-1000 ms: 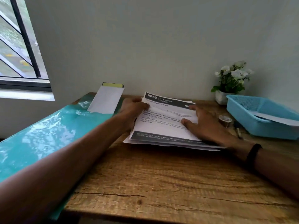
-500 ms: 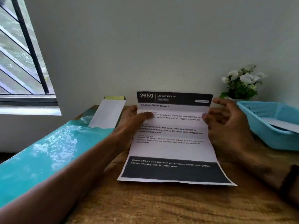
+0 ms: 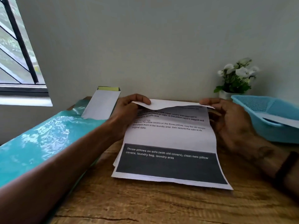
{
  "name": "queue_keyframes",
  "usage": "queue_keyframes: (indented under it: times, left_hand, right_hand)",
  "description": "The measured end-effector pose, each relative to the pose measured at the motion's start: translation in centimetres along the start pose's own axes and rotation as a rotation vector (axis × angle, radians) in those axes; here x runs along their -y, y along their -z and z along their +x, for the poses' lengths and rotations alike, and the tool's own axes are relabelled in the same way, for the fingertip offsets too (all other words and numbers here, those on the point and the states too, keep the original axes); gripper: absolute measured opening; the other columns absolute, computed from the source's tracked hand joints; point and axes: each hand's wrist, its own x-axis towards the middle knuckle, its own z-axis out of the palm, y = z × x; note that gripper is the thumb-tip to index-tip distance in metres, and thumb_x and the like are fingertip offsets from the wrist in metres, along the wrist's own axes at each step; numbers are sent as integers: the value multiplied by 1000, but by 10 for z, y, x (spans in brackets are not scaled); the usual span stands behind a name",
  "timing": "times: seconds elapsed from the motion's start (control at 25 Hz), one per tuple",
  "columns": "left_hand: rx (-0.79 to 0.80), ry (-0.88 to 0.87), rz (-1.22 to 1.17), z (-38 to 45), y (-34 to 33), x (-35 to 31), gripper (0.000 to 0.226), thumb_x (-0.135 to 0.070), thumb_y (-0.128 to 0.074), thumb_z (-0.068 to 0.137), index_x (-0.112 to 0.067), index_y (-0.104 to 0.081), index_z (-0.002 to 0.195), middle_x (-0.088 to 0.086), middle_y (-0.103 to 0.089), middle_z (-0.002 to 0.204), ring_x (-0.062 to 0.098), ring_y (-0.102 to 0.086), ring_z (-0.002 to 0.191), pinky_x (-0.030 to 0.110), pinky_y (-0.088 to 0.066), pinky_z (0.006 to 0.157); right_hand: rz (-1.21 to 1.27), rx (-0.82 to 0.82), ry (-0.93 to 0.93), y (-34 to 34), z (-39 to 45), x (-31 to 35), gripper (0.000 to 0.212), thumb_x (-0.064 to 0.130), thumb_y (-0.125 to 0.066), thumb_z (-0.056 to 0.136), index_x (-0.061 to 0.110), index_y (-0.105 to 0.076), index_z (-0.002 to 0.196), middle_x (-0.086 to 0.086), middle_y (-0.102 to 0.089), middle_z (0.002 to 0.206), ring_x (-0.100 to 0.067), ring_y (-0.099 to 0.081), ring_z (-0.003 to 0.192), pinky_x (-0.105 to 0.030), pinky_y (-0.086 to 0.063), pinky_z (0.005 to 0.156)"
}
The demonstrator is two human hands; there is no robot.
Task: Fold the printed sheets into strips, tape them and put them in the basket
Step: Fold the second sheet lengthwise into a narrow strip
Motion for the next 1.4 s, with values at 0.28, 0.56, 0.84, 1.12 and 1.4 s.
queue_keyframes:
  times: [0.28, 0.56, 0.84, 1.12, 1.4]
  left_hand:
    - [-14, 35, -107, -3, -2, -5, 55, 20, -33, 87, -13, -77, 87, 14, -77, 86, 27, -71, 75, 30, -62, 61]
    - [-12, 207, -247, 1, 4, -9, 35, -45, -58, 101, -18, -72, 119, 3, -79, 99, 21, -73, 81, 34, -58, 71]
    - [62, 167, -86, 4, 6, 2, 33, -11, -75, 92, -7, -70, 124, 16, -79, 111, 37, -76, 102, 52, -59, 94]
    - [-76, 145, -53, 2, 5, -5, 23, 5, -65, 93, -13, -78, 89, 8, -78, 80, 20, -74, 66, 26, -60, 58]
    - [-131, 128, -61, 3, 6, -3, 23, -1, -68, 94, -18, -84, 95, 7, -81, 95, 20, -77, 78, 23, -59, 59]
  right_hand:
    - [-146, 73, 4, -2, 3, -7, 58, 24, -87, 78, 27, -64, 130, 1, -77, 114, -25, -77, 97, -42, -60, 79]
    - [-148, 3, 69, 2, -1, -3, 62, 10, -86, 77, 21, -63, 133, 0, -79, 113, -25, -78, 98, -47, -61, 86]
    - [-176, -39, 87, 1, 3, -1, 37, 5, -78, 87, 24, -68, 117, -1, -79, 110, -23, -76, 98, -44, -62, 86]
    - [-125, -51, 115, 2, 6, -7, 20, 0, -78, 84, 15, -80, 97, -7, -81, 99, -30, -76, 98, -42, -59, 90]
    - [-92, -23, 113, 4, 10, -9, 19, 2, -77, 83, 17, -83, 93, -12, -80, 103, -34, -75, 102, -46, -57, 96]
